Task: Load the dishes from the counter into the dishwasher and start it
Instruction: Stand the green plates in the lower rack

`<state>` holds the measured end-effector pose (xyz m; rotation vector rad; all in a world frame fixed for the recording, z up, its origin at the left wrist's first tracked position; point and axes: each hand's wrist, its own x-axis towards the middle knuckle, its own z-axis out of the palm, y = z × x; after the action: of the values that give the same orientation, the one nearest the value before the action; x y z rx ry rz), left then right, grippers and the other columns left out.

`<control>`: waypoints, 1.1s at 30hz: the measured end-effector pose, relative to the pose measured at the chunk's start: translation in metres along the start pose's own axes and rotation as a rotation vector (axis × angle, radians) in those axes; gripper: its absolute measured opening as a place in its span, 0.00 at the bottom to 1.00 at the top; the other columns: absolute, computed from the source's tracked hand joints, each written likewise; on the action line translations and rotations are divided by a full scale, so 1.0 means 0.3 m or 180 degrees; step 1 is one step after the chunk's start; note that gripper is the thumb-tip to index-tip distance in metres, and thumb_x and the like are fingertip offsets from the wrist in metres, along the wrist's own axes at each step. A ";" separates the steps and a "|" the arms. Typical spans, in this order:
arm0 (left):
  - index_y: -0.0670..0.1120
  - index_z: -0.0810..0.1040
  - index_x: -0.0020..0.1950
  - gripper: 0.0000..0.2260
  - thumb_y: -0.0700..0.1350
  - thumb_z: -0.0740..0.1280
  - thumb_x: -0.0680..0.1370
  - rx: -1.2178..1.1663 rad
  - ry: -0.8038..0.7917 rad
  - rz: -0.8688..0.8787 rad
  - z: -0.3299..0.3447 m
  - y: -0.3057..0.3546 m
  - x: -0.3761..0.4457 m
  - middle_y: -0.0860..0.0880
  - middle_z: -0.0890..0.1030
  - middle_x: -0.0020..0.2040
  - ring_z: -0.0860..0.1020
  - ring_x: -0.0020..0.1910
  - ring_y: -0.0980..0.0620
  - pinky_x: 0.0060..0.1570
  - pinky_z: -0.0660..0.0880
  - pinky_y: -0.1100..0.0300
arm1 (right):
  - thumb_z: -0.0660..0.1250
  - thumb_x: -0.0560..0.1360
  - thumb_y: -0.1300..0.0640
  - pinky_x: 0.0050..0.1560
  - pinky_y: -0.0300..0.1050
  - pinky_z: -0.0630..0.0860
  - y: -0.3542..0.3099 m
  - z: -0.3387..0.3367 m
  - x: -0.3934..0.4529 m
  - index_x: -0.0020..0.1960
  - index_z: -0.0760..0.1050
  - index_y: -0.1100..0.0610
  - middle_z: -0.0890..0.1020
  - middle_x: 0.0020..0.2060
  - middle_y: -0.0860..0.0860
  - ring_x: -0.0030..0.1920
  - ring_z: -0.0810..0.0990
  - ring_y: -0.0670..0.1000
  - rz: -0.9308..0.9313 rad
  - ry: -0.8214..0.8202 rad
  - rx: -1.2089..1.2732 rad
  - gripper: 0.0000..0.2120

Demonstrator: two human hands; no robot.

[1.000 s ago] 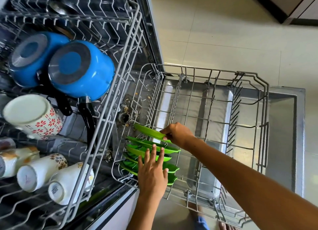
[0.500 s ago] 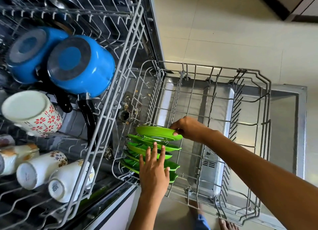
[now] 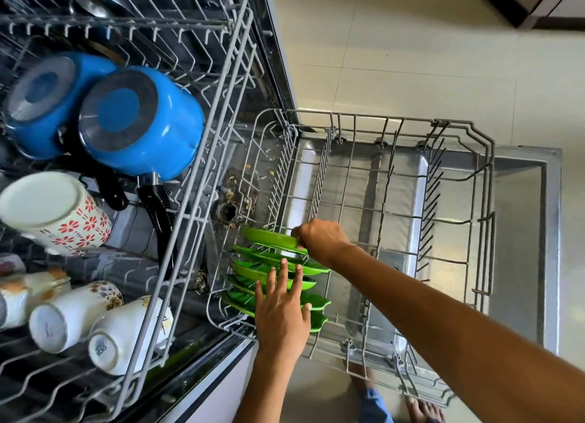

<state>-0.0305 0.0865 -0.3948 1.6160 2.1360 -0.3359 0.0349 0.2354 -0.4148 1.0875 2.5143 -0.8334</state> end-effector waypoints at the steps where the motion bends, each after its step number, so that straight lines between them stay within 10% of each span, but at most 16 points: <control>1: 0.53 0.53 0.77 0.32 0.54 0.65 0.77 0.0054 -0.0034 0.0026 0.000 -0.002 0.001 0.47 0.48 0.77 0.53 0.75 0.43 0.71 0.47 0.45 | 0.60 0.79 0.54 0.46 0.48 0.74 0.001 0.009 -0.004 0.62 0.73 0.51 0.80 0.54 0.56 0.54 0.79 0.59 -0.0001 0.0014 0.0001 0.13; 15: 0.50 0.46 0.77 0.26 0.52 0.53 0.82 0.0087 -0.0014 0.0000 -0.040 -0.006 -0.010 0.47 0.46 0.78 0.46 0.76 0.49 0.73 0.41 0.53 | 0.62 0.73 0.62 0.50 0.51 0.78 0.086 0.020 -0.154 0.57 0.77 0.50 0.82 0.52 0.55 0.52 0.81 0.58 0.0543 0.0361 0.0859 0.15; 20: 0.44 0.70 0.69 0.19 0.48 0.56 0.81 -0.0739 0.0607 0.0209 -0.150 0.041 -0.116 0.44 0.68 0.71 0.66 0.70 0.45 0.70 0.58 0.53 | 0.63 0.75 0.59 0.45 0.51 0.78 0.078 -0.020 -0.382 0.51 0.80 0.51 0.84 0.46 0.56 0.46 0.82 0.60 0.0512 0.0725 0.1014 0.10; 23: 0.42 0.80 0.57 0.18 0.50 0.57 0.78 -0.1207 0.1183 0.0327 -0.276 0.085 -0.289 0.44 0.78 0.61 0.76 0.60 0.45 0.60 0.72 0.53 | 0.65 0.74 0.59 0.42 0.51 0.79 0.003 -0.110 -0.535 0.49 0.80 0.51 0.85 0.44 0.53 0.43 0.83 0.58 0.0310 0.1007 0.1165 0.08; 33: 0.49 0.80 0.58 0.14 0.51 0.60 0.77 -0.1398 0.2394 -0.0597 -0.807 0.122 -1.437 0.53 0.78 0.60 0.76 0.57 0.56 0.56 0.70 0.62 | 0.67 0.75 0.56 0.36 0.46 0.75 -0.612 -0.616 -1.276 0.47 0.80 0.50 0.85 0.40 0.51 0.39 0.83 0.55 -0.1138 0.1717 0.1281 0.04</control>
<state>0.0524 -0.1613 0.0263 1.4013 2.6364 0.7613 0.1553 0.0264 -0.0195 1.1082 3.1451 -1.3410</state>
